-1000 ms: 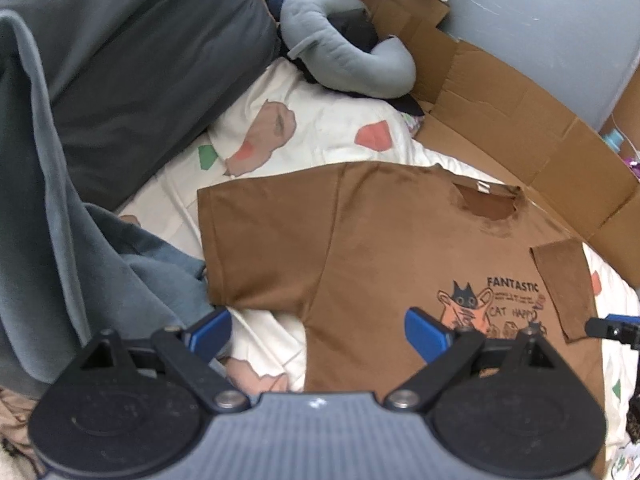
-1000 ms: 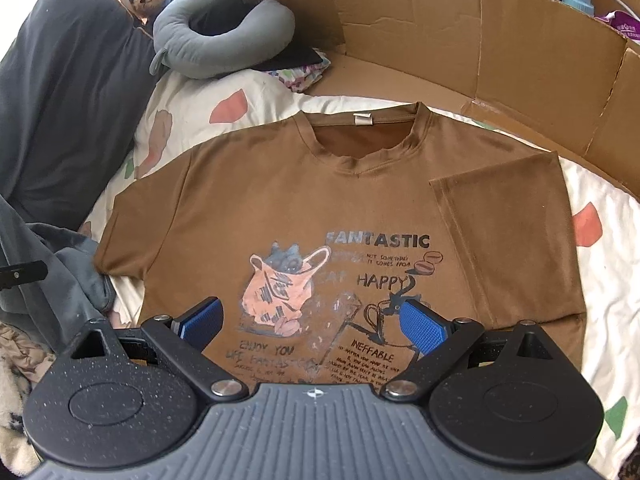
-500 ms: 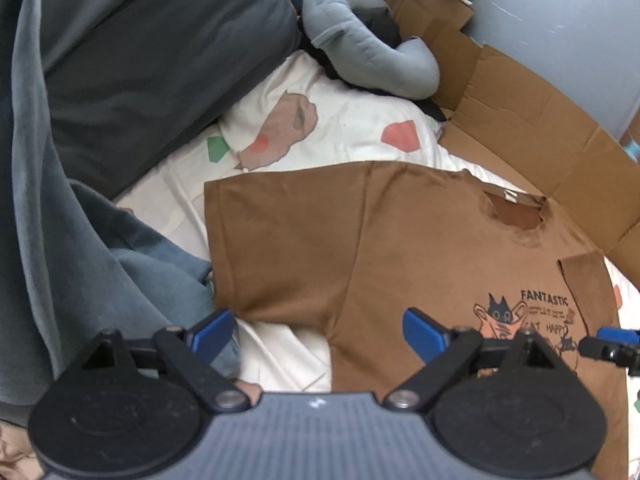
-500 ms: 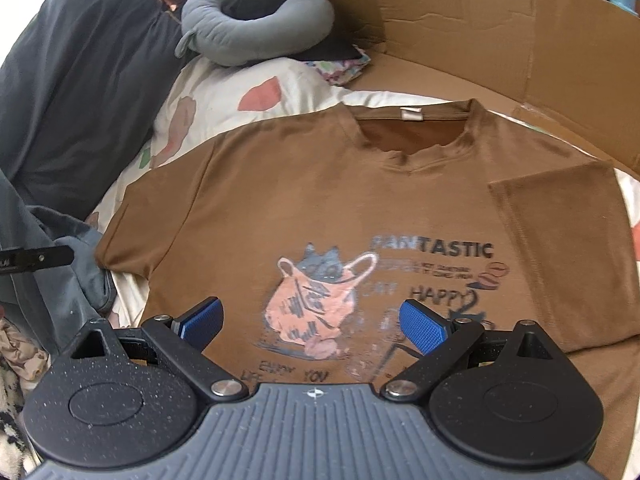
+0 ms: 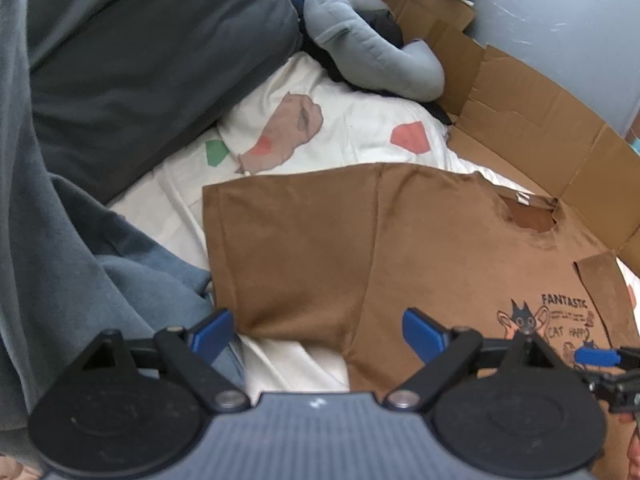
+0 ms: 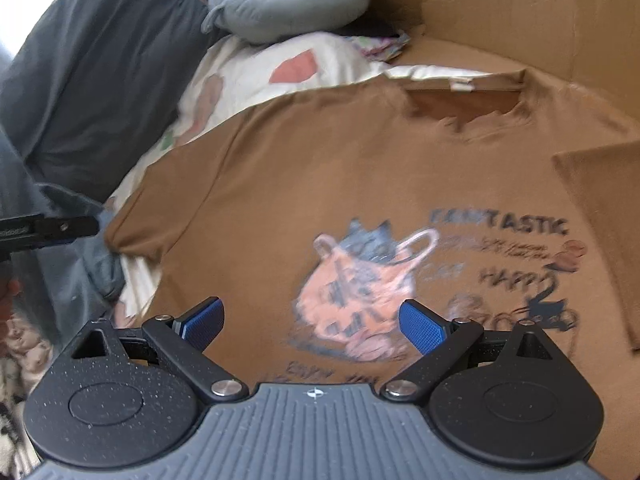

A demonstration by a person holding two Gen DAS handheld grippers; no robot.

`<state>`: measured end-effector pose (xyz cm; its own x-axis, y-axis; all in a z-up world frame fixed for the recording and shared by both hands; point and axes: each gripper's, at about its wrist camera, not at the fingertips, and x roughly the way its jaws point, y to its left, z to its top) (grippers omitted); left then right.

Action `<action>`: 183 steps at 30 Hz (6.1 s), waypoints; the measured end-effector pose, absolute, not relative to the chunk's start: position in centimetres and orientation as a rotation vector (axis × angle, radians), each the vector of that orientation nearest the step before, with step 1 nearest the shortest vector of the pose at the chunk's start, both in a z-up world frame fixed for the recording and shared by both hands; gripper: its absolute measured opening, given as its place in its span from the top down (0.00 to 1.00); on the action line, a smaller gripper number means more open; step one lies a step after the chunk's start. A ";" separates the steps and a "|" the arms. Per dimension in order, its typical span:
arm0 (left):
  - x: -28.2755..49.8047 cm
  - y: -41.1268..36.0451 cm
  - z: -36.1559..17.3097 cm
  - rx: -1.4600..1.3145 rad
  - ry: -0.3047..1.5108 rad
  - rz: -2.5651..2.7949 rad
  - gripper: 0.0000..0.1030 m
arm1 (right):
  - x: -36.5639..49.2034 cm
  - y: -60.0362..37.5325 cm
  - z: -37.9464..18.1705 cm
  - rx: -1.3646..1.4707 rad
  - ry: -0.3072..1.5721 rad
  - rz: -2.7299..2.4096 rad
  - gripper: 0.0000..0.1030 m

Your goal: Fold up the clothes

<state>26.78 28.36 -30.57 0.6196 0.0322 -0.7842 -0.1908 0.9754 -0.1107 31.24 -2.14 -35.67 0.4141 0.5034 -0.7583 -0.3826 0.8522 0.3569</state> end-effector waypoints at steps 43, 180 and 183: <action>26.8 31.2 -36.9 -0.422 0.679 0.218 0.26 | 30.9 -2.9 -39.3 0.134 1.015 0.571 0.07; 26.5 27.3 -39.3 -0.313 0.948 0.110 0.92 | 36.5 4.5 -40.9 0.312 1.082 0.553 0.92; 26.4 27.3 -39.0 -0.301 0.956 0.116 0.92 | 36.3 3.7 -41.1 0.325 1.077 0.548 0.92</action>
<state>26.44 27.31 -39.01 0.5746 -0.0343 -0.8177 -0.2294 0.9523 -0.2011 36.31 3.68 -41.11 0.3603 0.5692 -0.7391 -0.2623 0.8221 0.5053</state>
